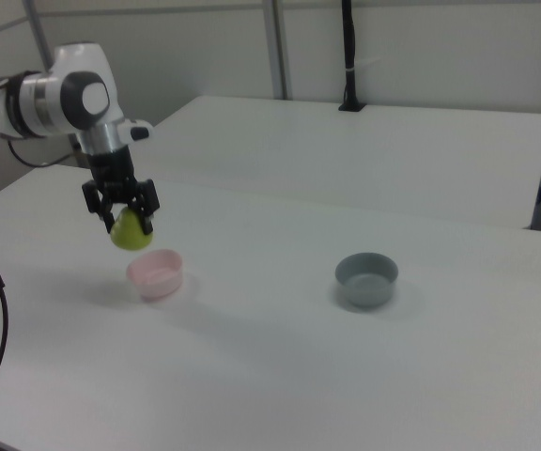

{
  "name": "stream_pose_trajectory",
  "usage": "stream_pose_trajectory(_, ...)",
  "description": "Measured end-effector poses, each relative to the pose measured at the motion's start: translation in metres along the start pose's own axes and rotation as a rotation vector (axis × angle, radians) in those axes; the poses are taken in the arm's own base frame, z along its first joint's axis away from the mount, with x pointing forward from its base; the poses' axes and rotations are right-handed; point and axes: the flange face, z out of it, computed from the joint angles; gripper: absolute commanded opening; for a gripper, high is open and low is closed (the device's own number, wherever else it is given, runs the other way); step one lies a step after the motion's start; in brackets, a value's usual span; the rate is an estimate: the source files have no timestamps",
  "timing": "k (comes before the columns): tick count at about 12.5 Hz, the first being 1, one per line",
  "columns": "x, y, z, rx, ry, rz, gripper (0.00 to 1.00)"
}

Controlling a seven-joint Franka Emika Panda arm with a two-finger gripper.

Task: Place the pear in the bowl
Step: 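Carry the pear over the pink bowl and lower it inside, then open the gripper to release the pear into the pink bowl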

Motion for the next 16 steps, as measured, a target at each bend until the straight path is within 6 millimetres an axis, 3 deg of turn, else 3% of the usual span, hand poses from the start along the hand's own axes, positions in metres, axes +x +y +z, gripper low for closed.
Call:
stream_pose_trajectory(2, 0.004, -0.003, 0.03, -0.009, -0.02, -0.012, 0.52)
stream_pose_trajectory(5, 0.01, -0.005, 0.053, -0.003, 0.0, -0.017, 0.52)
stream_pose_trajectory(14, 0.019, 0.003, 0.075, -0.009, 0.057, -0.016, 0.56)
stream_pose_trajectory(16, 0.021, 0.003, 0.083, -0.011, 0.052, -0.019, 0.71)
